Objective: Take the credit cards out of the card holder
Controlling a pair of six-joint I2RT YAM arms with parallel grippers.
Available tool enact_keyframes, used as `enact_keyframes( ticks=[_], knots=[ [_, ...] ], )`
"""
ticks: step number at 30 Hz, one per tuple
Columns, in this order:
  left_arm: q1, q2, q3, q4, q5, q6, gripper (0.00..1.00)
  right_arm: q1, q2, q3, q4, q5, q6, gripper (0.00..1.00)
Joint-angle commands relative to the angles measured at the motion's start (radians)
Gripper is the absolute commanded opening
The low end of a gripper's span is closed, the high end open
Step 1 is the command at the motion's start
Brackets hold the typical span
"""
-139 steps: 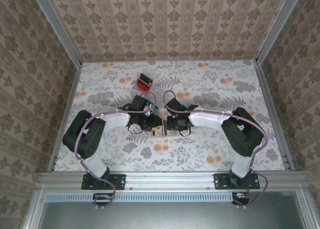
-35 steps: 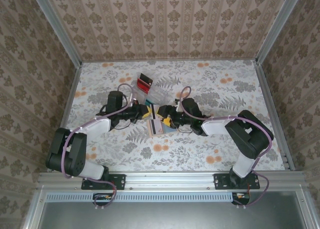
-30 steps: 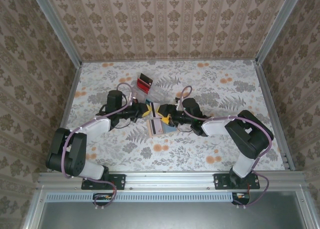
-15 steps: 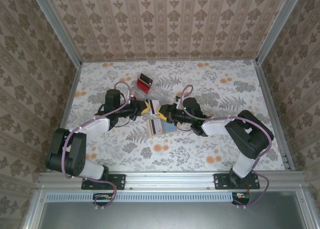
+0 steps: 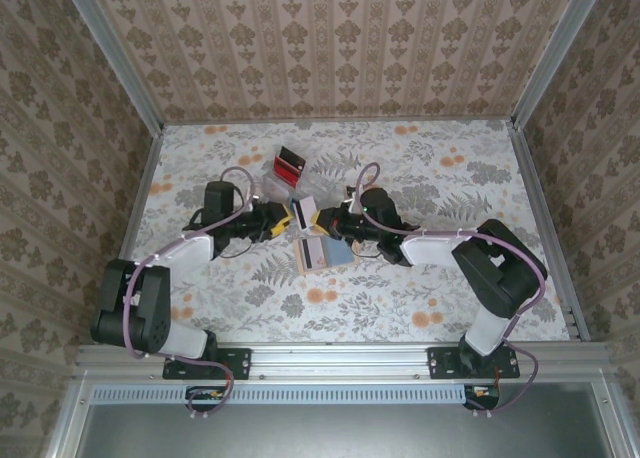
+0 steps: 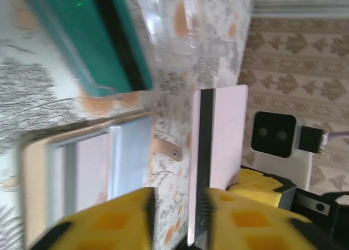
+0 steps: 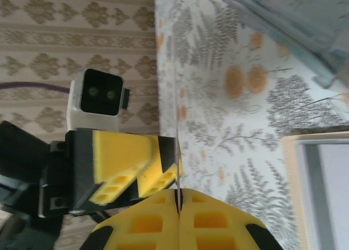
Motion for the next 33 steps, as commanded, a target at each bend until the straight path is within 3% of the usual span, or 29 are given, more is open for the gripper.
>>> enact_keyframes(
  ticks=[1, 7, 11, 15, 25, 33],
  knots=[
    [0.054, -0.046, 0.049, -0.243, -0.076, 0.165, 0.47, 0.003, -0.052, 0.082, -0.231, 0.035, -0.223, 0.0],
    [0.129, -0.063, 0.091, -0.501, -0.278, 0.332, 0.76, 0.039, -0.037, 0.28, -0.587, 0.115, -0.651, 0.0],
    [0.144, -0.062, 0.085, -0.545, -0.366, 0.369, 0.9, 0.099, 0.06, 0.51, -0.844, 0.241, -0.947, 0.0],
    [0.169, -0.079, 0.054, -0.52, -0.373, 0.365, 1.0, 0.119, 0.179, 0.68, -0.929, 0.275, -1.115, 0.0],
    [0.226, -0.138, 0.04, -0.571, -0.366, 0.387, 1.0, 0.12, 0.47, 1.058, -1.045, 0.384, -1.327, 0.0],
    [0.285, -0.152, 0.028, -0.608, -0.322, 0.424, 1.0, 0.116, 0.588, 1.176, -1.035, 0.449, -1.362, 0.0]
  ],
)
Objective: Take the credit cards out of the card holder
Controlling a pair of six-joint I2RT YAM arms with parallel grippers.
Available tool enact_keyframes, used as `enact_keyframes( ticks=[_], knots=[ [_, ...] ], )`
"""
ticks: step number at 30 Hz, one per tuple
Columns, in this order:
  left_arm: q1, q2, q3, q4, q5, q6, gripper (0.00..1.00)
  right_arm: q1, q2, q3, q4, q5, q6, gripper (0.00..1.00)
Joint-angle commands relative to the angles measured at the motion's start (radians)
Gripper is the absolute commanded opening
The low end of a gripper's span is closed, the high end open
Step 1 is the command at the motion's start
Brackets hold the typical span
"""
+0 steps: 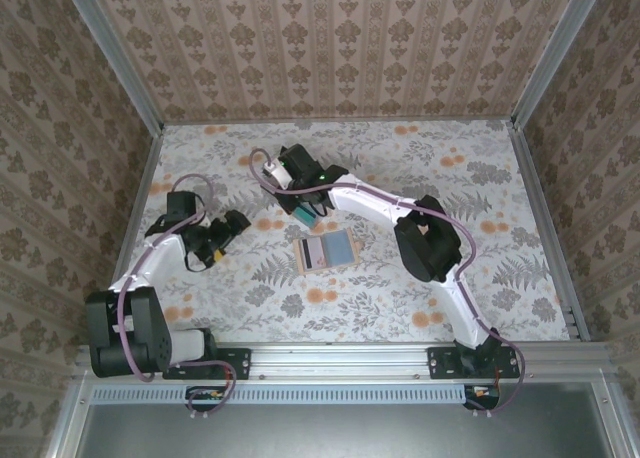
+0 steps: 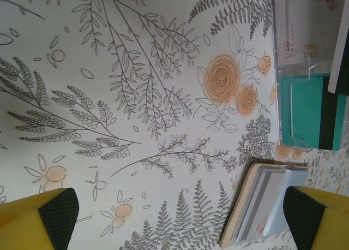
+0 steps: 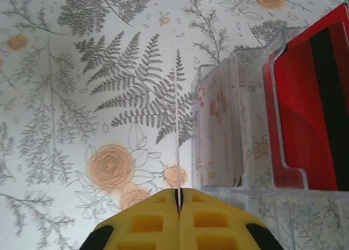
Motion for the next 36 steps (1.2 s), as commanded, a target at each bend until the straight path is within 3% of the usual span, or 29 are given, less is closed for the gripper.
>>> enact_keyframes(
  ticks=[1, 17, 29, 36],
  knots=[
    [0.016, -0.023, -0.015, -0.041, 0.033, 0.037, 1.0, -0.005, 0.049, 0.075, -0.041, 0.054, -0.054, 0.0],
    [0.038, -0.017, -0.043, -0.019, 0.074, 0.043, 1.0, -0.009, 0.137, 0.162, -0.102, 0.121, -0.09, 0.01],
    [0.04, -0.014, -0.044, -0.002, 0.1, 0.04, 1.0, -0.011, 0.139, 0.182, -0.113, 0.106, -0.067, 0.24],
    [0.04, -0.015, -0.037, 0.002, 0.109, 0.034, 1.0, -0.011, 0.051, 0.169, -0.122, 0.081, 0.006, 0.3]
  ],
)
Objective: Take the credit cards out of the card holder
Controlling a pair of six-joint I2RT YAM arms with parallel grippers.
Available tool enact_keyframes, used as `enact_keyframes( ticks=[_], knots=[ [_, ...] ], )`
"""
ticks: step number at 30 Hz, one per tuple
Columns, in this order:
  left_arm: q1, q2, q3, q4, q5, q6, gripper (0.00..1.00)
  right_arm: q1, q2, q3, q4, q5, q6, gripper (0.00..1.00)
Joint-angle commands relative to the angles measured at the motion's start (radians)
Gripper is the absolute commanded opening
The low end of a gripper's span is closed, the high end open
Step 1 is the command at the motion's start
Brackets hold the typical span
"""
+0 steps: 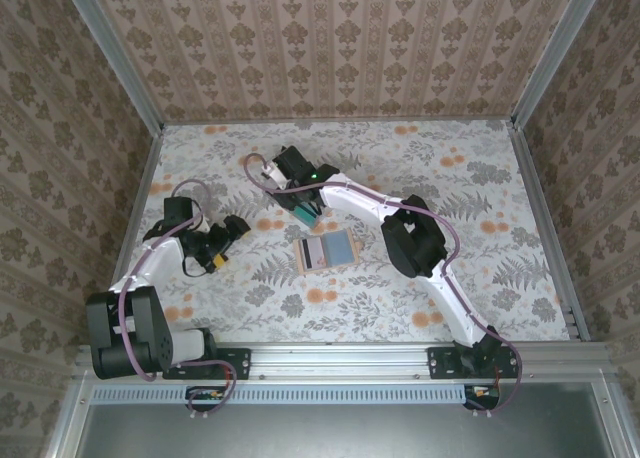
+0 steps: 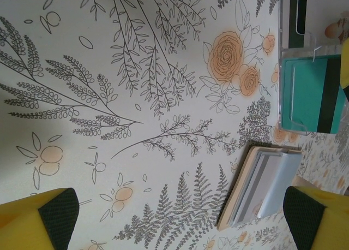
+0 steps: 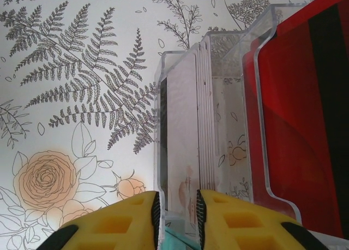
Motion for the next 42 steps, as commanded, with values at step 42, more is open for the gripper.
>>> enact_keyframes(
  ticks=[42],
  knots=[
    [-0.51, 0.218, 0.14, 0.203, -0.064, -0.152, 0.63, -0.055, -0.568, -1.04, 0.449, -0.346, 0.994, 0.42]
  ],
)
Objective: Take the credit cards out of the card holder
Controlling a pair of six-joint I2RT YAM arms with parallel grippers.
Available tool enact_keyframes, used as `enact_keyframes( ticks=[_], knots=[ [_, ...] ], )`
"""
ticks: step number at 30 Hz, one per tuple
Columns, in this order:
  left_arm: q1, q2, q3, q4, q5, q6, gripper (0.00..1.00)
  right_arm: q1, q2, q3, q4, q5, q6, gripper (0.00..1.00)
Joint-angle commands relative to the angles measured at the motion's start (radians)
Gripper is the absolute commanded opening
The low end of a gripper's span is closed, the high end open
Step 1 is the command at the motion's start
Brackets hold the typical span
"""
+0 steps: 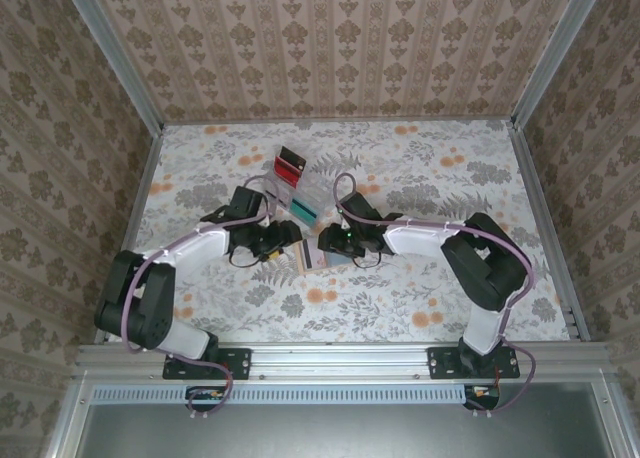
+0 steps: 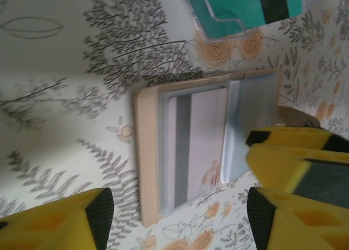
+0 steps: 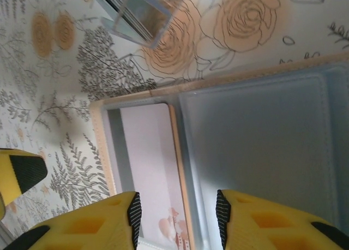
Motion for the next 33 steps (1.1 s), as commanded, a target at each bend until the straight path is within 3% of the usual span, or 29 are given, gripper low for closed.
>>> enact_keyframes(
  ticks=[1, 3, 17, 33],
  knots=[
    [-0.016, 0.037, 0.035, 0.038, -0.012, -0.024, 0.58, 0.0, 0.023, 0.032, 0.036, -0.053, 0.012, 0.4],
    [-0.054, 0.066, 0.04, 0.053, -0.013, -0.029, 0.5, 0.0, 0.031, 0.036, 0.039, -0.069, 0.004, 0.38],
    [-0.07, 0.182, 0.056, 0.094, 0.005, -0.045, 0.33, -0.002, 0.077, 0.061, -0.004, -0.075, -0.031, 0.28],
    [-0.066, 0.225, 0.06, 0.077, 0.016, -0.024, 0.24, -0.001, 0.088, 0.067, -0.085, -0.01, -0.07, 0.25]
  ],
)
